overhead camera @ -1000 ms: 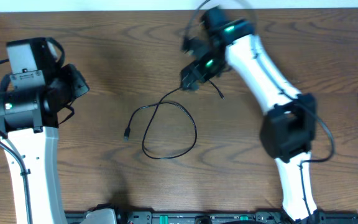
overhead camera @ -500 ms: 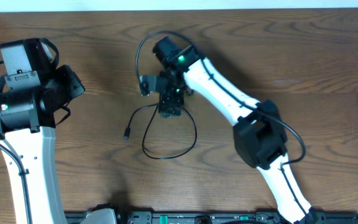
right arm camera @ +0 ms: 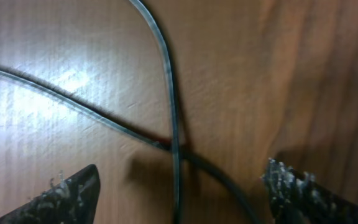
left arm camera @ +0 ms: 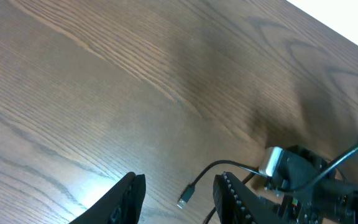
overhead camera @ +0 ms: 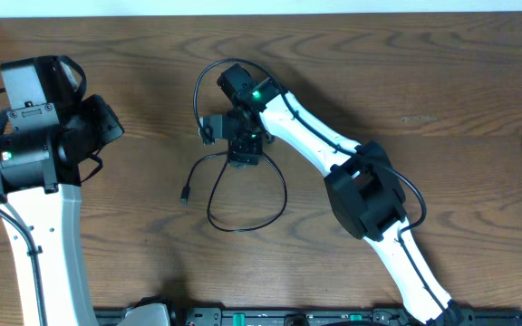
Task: Untangle cables
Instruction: 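Lower the right gripper onto the remaining black cable and grasp it, then lift the black cable with the right gripper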
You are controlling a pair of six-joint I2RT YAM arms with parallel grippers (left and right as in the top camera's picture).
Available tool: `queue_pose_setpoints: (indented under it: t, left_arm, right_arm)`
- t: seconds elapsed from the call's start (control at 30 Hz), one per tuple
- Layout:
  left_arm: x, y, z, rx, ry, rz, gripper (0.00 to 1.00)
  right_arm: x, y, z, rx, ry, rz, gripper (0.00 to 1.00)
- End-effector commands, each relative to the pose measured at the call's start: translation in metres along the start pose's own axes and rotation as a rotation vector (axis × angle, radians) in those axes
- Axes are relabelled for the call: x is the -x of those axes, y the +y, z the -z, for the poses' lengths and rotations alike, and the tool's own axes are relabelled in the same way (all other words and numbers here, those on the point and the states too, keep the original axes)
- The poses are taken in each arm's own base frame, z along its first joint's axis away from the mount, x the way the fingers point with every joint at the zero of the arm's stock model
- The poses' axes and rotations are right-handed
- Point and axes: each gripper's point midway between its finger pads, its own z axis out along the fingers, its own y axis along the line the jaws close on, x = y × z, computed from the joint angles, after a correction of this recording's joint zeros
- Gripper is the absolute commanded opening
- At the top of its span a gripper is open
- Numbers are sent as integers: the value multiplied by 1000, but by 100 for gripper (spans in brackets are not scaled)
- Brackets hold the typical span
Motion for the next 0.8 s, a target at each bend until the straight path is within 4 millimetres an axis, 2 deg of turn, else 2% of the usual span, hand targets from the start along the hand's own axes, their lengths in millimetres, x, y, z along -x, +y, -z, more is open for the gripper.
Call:
queue_pose_setpoints:
  t: [0.0, 0.33, 0.5, 0.63, 0.77]
  left_arm:
    - [5, 3, 3, 15, -17, -4, 41]
    - [4, 4, 3, 16, -13, -4, 41]
    - [4, 4, 3, 16, -14, -4, 40]
    - [4, 3, 3, 15, -13, -4, 40]
    - [3, 1, 3, 0, -7, -4, 40]
  right_arm:
    - [-5, -4, -14, 6, -3, -64, 77]
    - [-22, 6, -28, 64, 39, -111, 67]
    - [-38, 13, -23, 105, 90, -216, 55]
    - [-46, 13, -20, 104, 116, -459, 34]
    - [-53, 16, -18, 102, 154, -691, 2]
